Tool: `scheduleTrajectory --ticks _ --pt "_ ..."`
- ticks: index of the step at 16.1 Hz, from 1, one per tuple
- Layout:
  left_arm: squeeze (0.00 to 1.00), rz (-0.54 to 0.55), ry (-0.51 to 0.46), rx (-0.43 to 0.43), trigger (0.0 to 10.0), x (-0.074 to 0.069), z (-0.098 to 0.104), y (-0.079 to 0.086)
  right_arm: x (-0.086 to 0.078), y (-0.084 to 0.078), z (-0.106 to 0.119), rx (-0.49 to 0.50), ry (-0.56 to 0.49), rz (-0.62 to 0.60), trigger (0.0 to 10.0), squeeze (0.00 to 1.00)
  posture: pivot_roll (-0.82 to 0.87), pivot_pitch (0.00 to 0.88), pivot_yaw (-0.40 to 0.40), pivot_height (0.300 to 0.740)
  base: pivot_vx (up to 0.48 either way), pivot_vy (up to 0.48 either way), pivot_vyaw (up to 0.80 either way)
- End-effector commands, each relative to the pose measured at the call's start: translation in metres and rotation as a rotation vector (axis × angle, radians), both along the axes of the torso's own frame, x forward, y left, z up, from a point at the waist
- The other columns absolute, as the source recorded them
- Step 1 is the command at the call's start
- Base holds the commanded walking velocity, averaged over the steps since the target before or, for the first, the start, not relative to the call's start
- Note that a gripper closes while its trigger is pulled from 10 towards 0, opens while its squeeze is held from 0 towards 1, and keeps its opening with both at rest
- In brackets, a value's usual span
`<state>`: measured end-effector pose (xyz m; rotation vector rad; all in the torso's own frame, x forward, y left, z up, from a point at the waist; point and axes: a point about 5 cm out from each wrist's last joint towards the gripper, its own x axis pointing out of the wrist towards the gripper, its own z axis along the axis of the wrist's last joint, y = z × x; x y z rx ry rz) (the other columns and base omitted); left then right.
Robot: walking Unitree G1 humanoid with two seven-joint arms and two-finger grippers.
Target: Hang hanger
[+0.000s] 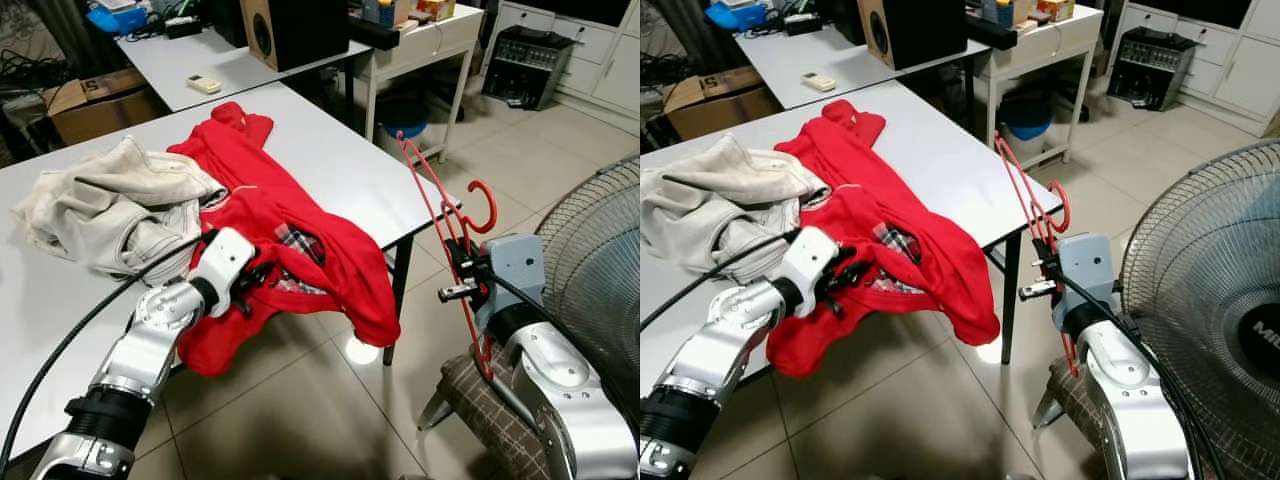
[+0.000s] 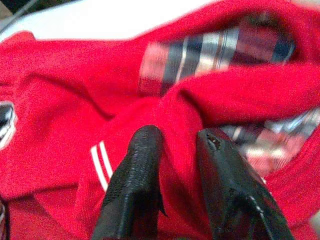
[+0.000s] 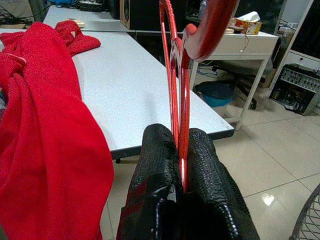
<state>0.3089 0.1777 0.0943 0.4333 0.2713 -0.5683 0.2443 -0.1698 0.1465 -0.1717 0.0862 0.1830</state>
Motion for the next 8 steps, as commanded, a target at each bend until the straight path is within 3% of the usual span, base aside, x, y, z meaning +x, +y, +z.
scheduleTrajectory --ticks 1,5,6,7,8 --pt "0.0 0.024 -0.021 0.062 10.0 0.006 0.002 0.006 0.002 0.002 0.004 -0.003 -0.02 0.013 10.0 0.0 -0.2 0.018 0.087 0.74 0.0 0.0 0.0" --pt "0.0 0.065 -0.046 0.083 10.0 0.015 0.005 0.004 0.003 0.003 0.005 -0.008 -0.023 0.02 10.0 0.0 -0.2 0.018 0.083 0.74 0.0 0.0 0.0" --pt "0.0 0.068 -0.048 0.086 8.2 0.015 0.005 0.004 0.003 0.002 0.005 -0.007 -0.023 0.021 10.0 0.0 -0.2 0.018 0.083 0.74 0.0 0.0 0.0" --pt "0.0 0.073 -0.053 0.087 3.4 0.017 0.005 0.004 0.002 0.002 0.005 -0.008 -0.023 0.023 10.0 0.0 -0.2 0.019 0.083 0.74 0.0 0.0 0.0" --pt "0.0 0.074 -0.059 0.071 0.0 0.018 0.007 0.004 0.002 0.003 0.005 -0.007 -0.022 0.028 10.0 0.0 -0.2 0.02 0.084 0.74 0.0 0.0 0.0"
